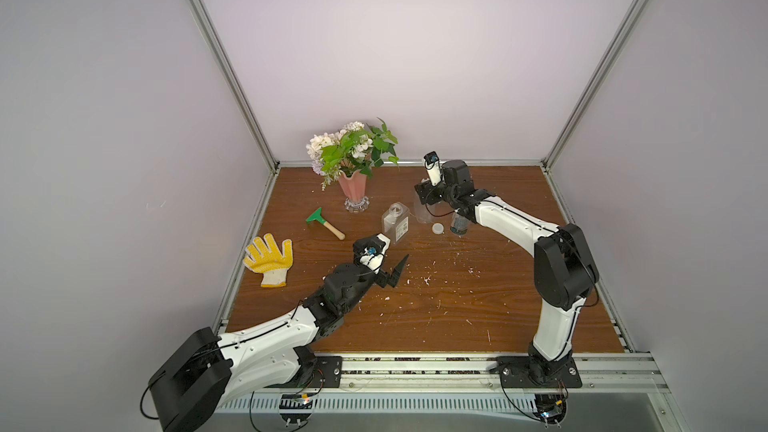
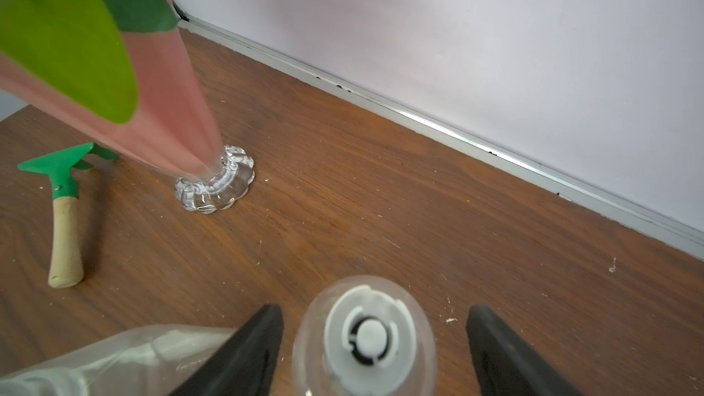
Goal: Screw on the bottle caps
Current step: Place the plastic bottle at the center of the board.
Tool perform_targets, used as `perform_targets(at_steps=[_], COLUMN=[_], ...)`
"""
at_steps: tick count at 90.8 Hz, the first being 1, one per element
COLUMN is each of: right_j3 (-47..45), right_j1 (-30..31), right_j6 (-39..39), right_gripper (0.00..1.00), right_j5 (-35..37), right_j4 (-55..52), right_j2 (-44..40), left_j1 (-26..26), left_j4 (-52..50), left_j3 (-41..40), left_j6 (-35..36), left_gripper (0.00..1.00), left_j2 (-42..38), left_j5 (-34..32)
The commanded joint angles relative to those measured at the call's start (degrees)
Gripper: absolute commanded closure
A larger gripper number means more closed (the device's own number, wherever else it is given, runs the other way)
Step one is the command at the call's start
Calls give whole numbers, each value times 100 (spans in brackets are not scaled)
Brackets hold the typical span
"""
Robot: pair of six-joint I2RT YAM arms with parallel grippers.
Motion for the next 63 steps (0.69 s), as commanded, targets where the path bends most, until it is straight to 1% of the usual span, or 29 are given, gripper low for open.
perform_targets(at_steps=[1, 10, 17, 24, 30, 44, 53, 63], right_j3=[296, 244, 146, -69, -338, -882, -916, -741], right_j1=[-17, -16, -3, 44, 151, 563, 863, 1044], right_j6=[-155, -226, -264, -270, -295, -495, -742, -885], right_gripper=[15, 13, 12, 12, 11, 9, 1, 1], right_j5=[-22, -218, -504, -855, -1071, -1354, -1347, -1264], right_j4=[-126, -252, -287, -252, -134, 197, 138, -23], right_j2=[-665, -946, -1160, -1386, -1574, -1766, -1570, -1188], left_j1=[364, 931, 1363, 1746, 1978, 2183, 2210, 2212], left_j4=[239, 358, 499, 645, 765, 781, 774, 751], left_j3=[-171, -370, -564, -764, -908, -1036, -1046, -1051], left_j6=[-368, -858, -1228, -1519, -1682, -1802, -1816, -1833], left_gripper=[0, 0, 0, 0, 0, 0, 0, 0], left_j2=[-59, -133, -182, -247, -309, -402, -435, -479], left_j5=[-29, 296, 567, 811, 953, 1012, 1058, 1085])
